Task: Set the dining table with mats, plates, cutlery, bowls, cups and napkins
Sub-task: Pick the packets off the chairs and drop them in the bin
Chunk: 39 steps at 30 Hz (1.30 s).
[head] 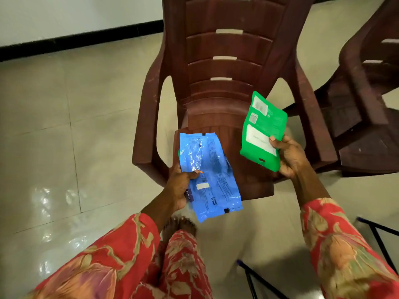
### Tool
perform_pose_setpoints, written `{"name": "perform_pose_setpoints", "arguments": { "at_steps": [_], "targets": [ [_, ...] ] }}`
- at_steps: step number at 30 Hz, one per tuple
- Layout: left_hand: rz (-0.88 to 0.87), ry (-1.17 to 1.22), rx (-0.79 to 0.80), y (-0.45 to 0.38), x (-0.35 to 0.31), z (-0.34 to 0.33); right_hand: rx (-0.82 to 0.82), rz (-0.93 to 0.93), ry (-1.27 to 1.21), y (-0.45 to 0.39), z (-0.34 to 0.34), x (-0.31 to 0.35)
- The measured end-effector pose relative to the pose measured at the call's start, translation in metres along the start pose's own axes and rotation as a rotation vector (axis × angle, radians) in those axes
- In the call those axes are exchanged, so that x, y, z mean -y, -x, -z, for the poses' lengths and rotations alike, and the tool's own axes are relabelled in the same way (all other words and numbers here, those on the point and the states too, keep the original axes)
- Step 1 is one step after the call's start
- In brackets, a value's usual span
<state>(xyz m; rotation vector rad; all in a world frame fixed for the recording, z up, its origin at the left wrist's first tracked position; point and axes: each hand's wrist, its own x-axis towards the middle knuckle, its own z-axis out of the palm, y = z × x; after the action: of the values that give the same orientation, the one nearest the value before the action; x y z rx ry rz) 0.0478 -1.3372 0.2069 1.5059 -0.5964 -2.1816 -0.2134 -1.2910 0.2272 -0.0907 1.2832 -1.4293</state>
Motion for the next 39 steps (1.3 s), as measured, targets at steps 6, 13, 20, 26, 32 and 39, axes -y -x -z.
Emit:
{"name": "perform_pose_setpoints", "arguments": {
  "at_steps": [6, 13, 20, 26, 32, 39],
  "targets": [
    [-0.05, 0.068, 0.069, 0.04, -0.014, -0.018, 0.16, -0.174, 0.182, 0.053, -0.046, -0.023],
    [-0.12, 0.013, 0.19, 0.078, -0.018, 0.012, 0.066, -0.15, 0.29, 0.103, -0.087, -0.059],
    [-0.134, -0.033, 0.253, 0.125, -0.011, 0.062, -0.006, -0.025, 0.376, 0.159, -0.12, -0.104],
    [-0.152, 0.007, 0.322, 0.179, -0.012, 0.117, 0.176, -0.171, 0.327, 0.219, -0.152, -0.136],
    [-0.171, 0.043, 0.252, 0.224, -0.005, 0.164, 0.27, -0.198, 0.422, 0.248, -0.181, -0.162],
    [-0.296, 0.168, 0.069, 0.278, 0.033, 0.222, 0.44, -0.242, 0.524, 0.29, -0.209, -0.212]
  ]
}}
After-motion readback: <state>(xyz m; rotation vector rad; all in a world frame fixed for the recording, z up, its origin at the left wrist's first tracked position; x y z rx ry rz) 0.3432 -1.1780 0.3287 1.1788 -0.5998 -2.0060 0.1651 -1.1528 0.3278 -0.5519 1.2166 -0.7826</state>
